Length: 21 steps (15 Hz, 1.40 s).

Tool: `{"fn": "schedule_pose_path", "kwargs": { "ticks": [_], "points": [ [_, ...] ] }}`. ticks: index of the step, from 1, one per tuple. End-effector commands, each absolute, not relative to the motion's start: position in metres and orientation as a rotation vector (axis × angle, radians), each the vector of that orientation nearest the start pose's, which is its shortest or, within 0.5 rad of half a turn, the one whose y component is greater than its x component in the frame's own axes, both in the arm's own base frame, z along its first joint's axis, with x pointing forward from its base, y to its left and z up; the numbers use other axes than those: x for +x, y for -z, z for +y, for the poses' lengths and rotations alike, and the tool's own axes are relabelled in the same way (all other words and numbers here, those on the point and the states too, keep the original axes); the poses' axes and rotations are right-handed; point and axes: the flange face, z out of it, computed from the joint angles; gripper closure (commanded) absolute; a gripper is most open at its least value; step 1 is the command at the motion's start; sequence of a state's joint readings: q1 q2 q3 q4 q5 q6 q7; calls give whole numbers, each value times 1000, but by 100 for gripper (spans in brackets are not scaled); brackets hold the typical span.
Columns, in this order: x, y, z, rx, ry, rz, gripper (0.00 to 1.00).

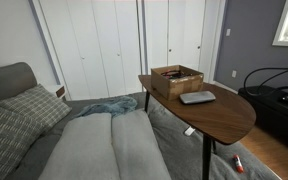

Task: Pick up the orange glue stick on the bed and put it in the box on the table

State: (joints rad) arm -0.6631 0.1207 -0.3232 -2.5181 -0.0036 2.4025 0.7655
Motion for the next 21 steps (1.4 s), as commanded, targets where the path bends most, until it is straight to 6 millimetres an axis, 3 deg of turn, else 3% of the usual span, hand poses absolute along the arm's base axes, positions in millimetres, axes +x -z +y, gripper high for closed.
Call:
{"fn": "schedule_pose_path", "kwargs": {
  "ticks": [1, 3, 4, 5, 7, 11, 12, 15, 16, 19, 21],
  "points": [
    [230, -150, -396, -1836, -578, 2538, 0],
    [216, -111, -414, -1723, -673, 2611, 0],
    [223, -115, -414, -1706, -718, 2568, 0],
    [215, -127, -398, -1774, -644, 2559, 0],
    [211, -114, -404, -1773, -680, 2570, 0],
    [218, -119, -403, -1794, -617, 2579, 0],
    [224, -118, -424, -1892, -479, 2530, 0],
    [232, -119, -477, -2018, -346, 2325, 0],
    [243, -113, -496, -2027, -317, 2253, 0],
    [271, -100, -522, -2068, -285, 2043, 0],
    [294, -91, -520, -2230, -279, 1923, 0]
  ]
}}
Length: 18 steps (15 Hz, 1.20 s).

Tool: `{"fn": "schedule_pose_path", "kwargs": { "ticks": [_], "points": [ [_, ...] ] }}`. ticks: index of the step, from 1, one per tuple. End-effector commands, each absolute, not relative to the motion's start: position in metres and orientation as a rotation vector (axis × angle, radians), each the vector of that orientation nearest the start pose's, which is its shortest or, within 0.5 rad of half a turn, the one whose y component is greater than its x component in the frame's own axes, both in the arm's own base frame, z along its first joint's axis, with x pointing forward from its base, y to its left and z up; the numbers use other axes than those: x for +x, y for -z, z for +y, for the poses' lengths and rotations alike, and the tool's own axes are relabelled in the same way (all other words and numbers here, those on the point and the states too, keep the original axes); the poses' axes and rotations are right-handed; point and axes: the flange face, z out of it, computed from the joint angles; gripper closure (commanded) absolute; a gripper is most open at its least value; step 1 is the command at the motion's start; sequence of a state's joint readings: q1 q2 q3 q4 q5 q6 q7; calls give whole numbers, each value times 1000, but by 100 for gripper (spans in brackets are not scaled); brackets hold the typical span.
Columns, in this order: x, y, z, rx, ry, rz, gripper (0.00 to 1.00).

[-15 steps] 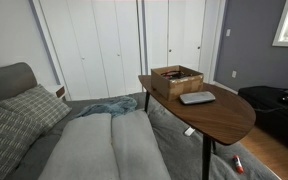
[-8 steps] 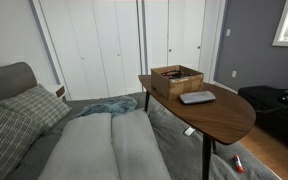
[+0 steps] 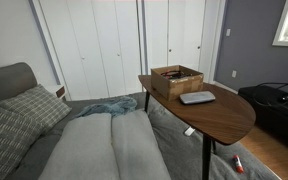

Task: Pick up the orange glue stick on the bed and put it in the box on the table

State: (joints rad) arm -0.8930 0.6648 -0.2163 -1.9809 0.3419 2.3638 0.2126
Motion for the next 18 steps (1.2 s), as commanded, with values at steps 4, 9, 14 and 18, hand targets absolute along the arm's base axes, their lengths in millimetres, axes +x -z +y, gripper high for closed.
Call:
{"fn": "schedule_pose_path", "kwargs": {
  "ticks": [4, 9, 14, 18],
  "points": [
    [315, -80, -499, -2455, -222, 1685, 0],
    [327, -71, -489, -2478, -230, 1675, 0],
    [356, -60, -466, -2616, -186, 1483, 0],
    [425, -38, -397, -2689, -158, 1165, 0]
  ]
}}
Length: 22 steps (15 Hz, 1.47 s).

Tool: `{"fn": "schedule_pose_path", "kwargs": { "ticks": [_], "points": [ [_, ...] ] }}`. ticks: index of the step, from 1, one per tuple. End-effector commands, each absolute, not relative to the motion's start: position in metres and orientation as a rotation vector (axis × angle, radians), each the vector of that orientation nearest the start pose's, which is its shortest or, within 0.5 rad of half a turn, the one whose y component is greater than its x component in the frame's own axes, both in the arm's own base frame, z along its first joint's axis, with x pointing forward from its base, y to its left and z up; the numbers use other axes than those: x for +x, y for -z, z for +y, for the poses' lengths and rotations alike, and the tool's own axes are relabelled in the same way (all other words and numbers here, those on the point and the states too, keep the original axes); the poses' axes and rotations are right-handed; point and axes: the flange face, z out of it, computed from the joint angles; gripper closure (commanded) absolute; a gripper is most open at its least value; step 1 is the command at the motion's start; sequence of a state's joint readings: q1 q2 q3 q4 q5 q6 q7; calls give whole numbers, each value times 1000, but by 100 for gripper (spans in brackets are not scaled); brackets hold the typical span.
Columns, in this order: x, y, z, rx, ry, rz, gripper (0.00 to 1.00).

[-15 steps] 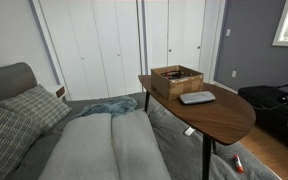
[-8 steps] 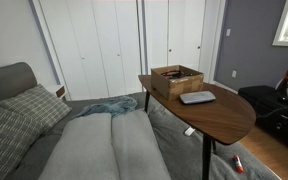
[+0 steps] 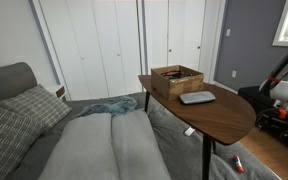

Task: Pick up the orange glue stick on the bed and put it in the box on the table

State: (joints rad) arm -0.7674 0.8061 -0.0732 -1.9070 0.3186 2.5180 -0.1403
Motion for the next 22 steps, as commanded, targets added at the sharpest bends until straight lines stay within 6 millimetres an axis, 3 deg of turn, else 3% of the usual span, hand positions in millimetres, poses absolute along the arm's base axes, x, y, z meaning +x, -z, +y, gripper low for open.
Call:
{"fn": "schedule_pose_path", "kwargs": {
  "ticks": [1, 2, 4, 6, 9, 12, 22],
  "points": [
    [437, -29, -378, -2695, -185, 1079, 0],
    [445, -20, -361, -2697, -217, 1003, 0],
    [442, 5, -338, -2674, -339, 950, 0],
    [427, 29, -333, -2644, -451, 957, 0],
    [422, 60, -324, -2672, -570, 956, 0],
    [425, 73, -331, -2707, -527, 994, 0],
    [468, 115, -314, -2806, -563, 903, 5]
  ]
}}
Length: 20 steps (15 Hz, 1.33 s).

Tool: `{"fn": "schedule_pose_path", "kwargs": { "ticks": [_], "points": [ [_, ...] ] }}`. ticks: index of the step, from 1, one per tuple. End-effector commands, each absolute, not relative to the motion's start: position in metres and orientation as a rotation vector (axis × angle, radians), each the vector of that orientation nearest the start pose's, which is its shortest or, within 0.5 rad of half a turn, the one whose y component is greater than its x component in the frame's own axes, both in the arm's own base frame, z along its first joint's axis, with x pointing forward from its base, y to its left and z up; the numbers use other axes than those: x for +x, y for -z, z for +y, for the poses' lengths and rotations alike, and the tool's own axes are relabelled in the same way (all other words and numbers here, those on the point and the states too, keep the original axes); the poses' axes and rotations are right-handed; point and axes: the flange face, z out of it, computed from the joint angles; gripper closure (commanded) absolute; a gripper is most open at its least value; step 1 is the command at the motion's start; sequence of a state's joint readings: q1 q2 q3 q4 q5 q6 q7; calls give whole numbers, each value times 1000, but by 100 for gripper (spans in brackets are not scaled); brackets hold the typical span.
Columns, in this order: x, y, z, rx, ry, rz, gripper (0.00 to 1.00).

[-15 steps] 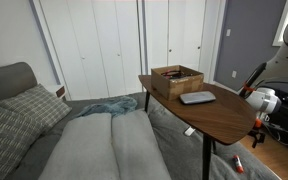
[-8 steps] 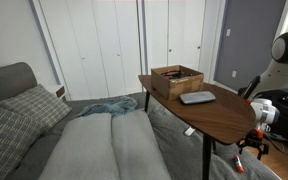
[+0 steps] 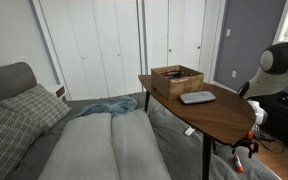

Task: Pick up the orange glue stick on the bed and put it in the box on the table

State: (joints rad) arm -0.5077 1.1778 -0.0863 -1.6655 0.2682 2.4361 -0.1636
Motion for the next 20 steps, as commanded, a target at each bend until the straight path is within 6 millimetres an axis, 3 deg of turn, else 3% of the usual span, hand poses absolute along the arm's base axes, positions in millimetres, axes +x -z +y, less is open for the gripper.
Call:
{"fn": "schedule_pose_path", "kwargs": {
  "ticks": [1, 2, 3, 5, 12, 14, 20],
  "points": [
    [470, 119, -313, -2813, -579, 903, 6],
    [469, 124, -313, -2817, -584, 905, 7],
    [470, 128, -314, -2820, -583, 906, 26],
    [472, 136, -316, -2826, -577, 910, 35],
    [472, 139, -328, -2862, -571, 914, 85],
    [464, 126, -342, -2875, -551, 953, 94],
    [404, 34, -444, -2832, -212, 1349, 92]
  ]
}}
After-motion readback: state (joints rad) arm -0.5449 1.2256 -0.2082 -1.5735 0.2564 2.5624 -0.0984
